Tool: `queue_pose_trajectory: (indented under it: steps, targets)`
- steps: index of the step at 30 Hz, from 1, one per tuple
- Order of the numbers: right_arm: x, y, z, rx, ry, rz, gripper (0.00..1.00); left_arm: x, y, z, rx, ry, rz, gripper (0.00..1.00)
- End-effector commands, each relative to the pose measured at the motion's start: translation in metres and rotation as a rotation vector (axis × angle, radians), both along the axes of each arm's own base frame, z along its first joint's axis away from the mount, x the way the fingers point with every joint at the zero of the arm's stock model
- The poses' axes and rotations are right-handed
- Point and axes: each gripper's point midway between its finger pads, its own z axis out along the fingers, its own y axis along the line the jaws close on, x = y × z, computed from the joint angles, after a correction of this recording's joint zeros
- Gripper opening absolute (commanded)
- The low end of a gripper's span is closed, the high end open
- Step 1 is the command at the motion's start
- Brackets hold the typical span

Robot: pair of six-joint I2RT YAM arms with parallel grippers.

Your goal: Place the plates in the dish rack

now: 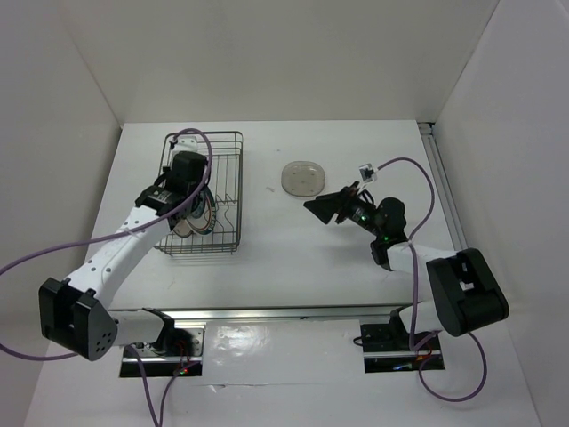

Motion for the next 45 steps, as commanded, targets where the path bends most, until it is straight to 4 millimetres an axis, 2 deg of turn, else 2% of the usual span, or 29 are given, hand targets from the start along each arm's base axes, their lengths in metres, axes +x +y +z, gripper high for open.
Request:
queue_pose_trajectory:
  steps: [1, 7, 10, 13, 14, 19, 23, 29, 42, 44, 45]
  targets:
    - [-0.006, -0.005, 0.019, 0.030, -0.090, 0.022, 1.00, 0.007, -0.004, -0.003, -0.028, -0.012, 0.015, 0.00]
    - [-0.004, -0.010, 0.024, 0.040, -0.107, 0.015, 1.00, 0.012, -0.008, -0.020, -0.022, 0.046, 0.013, 0.00]
    - [-0.005, -0.010, 0.025, 0.047, -0.098, 0.017, 1.00, 0.012, -0.008, -0.020, -0.029, 0.043, 0.018, 0.00]
    - [-0.006, -0.009, 0.024, 0.052, -0.095, 0.027, 1.00, 0.010, -0.007, -0.010, -0.039, 0.016, 0.029, 0.00]
    - [-0.006, -0.009, 0.024, 0.052, -0.095, 0.027, 1.00, 0.007, -0.006, 0.000, -0.050, -0.012, 0.029, 0.00]
    - [-0.005, -0.009, 0.020, 0.047, -0.076, 0.027, 1.00, 0.002, -0.003, 0.025, -0.077, -0.081, 0.027, 0.00]
    - [-0.005, -0.009, 0.024, 0.036, -0.093, 0.024, 1.00, 0.002, -0.010, 0.038, -0.115, -0.109, -0.005, 0.00]
    - [-0.006, -0.009, 0.025, 0.035, -0.091, 0.024, 1.00, 0.006, -0.017, 0.034, -0.139, -0.094, -0.024, 0.00]
    - [-0.009, -0.013, 0.025, 0.037, -0.099, 0.015, 1.00, 0.024, -0.023, -0.008, -0.096, 0.019, -0.004, 0.00]
    - [-0.005, -0.016, 0.023, 0.037, -0.074, -0.015, 1.00, 0.024, -0.025, -0.014, -0.097, 0.044, -0.013, 0.11]
    - [0.002, -0.020, 0.015, 0.021, -0.042, -0.060, 1.00, 0.025, -0.027, -0.011, -0.106, 0.038, -0.020, 0.27]
